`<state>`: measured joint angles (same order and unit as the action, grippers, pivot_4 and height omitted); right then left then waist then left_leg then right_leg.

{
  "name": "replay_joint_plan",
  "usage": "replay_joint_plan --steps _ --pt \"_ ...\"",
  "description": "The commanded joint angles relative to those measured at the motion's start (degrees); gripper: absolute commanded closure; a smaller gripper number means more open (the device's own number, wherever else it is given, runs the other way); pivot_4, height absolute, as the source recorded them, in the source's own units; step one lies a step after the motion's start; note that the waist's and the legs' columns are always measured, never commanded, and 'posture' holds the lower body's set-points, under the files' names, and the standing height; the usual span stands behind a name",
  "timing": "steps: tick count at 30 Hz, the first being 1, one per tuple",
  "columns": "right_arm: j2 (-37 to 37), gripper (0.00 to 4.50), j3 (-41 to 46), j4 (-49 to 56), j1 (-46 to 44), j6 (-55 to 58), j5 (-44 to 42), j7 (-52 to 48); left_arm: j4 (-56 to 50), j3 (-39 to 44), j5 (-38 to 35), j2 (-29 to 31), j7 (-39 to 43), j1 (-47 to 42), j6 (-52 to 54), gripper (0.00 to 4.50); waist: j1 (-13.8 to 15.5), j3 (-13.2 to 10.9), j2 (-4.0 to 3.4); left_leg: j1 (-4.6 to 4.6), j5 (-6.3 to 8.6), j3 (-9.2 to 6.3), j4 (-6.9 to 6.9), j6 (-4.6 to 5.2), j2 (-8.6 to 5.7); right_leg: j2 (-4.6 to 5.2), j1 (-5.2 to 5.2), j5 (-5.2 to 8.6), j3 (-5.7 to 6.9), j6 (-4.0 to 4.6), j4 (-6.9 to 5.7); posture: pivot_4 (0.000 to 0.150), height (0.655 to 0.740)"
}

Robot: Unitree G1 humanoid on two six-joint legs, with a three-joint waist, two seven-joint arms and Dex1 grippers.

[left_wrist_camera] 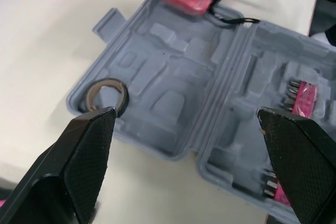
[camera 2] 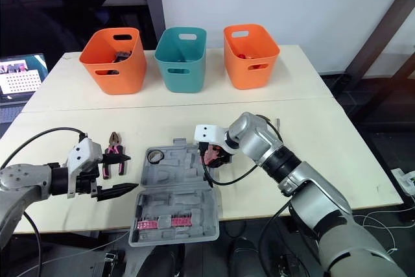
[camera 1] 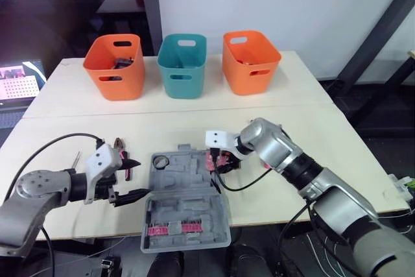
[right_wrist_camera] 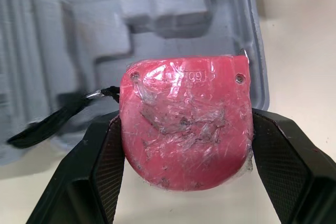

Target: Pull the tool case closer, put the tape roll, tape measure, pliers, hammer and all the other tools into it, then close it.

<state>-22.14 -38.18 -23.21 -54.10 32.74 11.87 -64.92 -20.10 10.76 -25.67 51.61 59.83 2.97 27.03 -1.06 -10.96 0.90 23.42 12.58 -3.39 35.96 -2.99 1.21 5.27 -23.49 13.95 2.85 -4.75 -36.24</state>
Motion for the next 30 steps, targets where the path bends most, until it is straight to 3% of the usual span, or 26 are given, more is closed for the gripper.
replay_joint_plan --steps 1,19,21,23,30 --pt "2.07 1.49 -0.19 -3.22 -2.22 -3.30 1.85 0.98 -3.04 2.13 -1.17 -0.02 -1.01 0.55 0.36 0.00 -0.02 0.00 0.00 0.00 0.00 0.00 -0.01 0.00 0.02 -0.02 -0.01 -0.01 0.00 -0.02 0.00 0.150 0.7400" --pt "6.55 1.49 0.90 -11.18 -4.37 -10.45 5.29 1.62 -0.11 1.96 0.36 -0.44 -0.13 2.67 -3.77 0.00 -0.02 -0.01 -0.02 -0.07 -0.01 0.00 -0.01 -0.02 0.54 -0.60 -0.06 -0.15 -0.03 0.45 0.02 0.150 0.7400" --pt "6.22 0.46 1.26 -11.13 -4.90 -10.86 5.80 2.44 0.61 1.79 0.72 -0.65 0.14 3.06 -4.77 0.00 -0.05 -0.01 -0.02 -0.07 -0.01 0.00 -0.02 -0.02 0.55 -0.60 -0.07 -0.15 -0.03 0.46 0.02 0.150 0.7400" --pt "6.07 0.04 1.75 -10.19 -5.17 -10.91 5.94 2.54 1.07 1.57 0.83 -0.85 0.33 3.39 -5.51 0.00 -0.04 -0.01 -0.03 -0.07 -0.01 0.01 -0.01 -0.02 0.55 -0.60 -0.08 -0.16 -0.04 0.47 0.02 0.150 0.7400" --pt "2.45 0.04 3.54 2.77 -2.71 -6.19 4.29 -2.42 2.95 0.37 1.78 -1.77 0.83 3.63 -7.90 0.00 0.08 -0.02 -0.04 -0.04 -0.01 0.03 -0.02 -0.03 0.55 -0.60 -0.11 -0.17 -0.05 0.50 0.04 0.150 0.7400"
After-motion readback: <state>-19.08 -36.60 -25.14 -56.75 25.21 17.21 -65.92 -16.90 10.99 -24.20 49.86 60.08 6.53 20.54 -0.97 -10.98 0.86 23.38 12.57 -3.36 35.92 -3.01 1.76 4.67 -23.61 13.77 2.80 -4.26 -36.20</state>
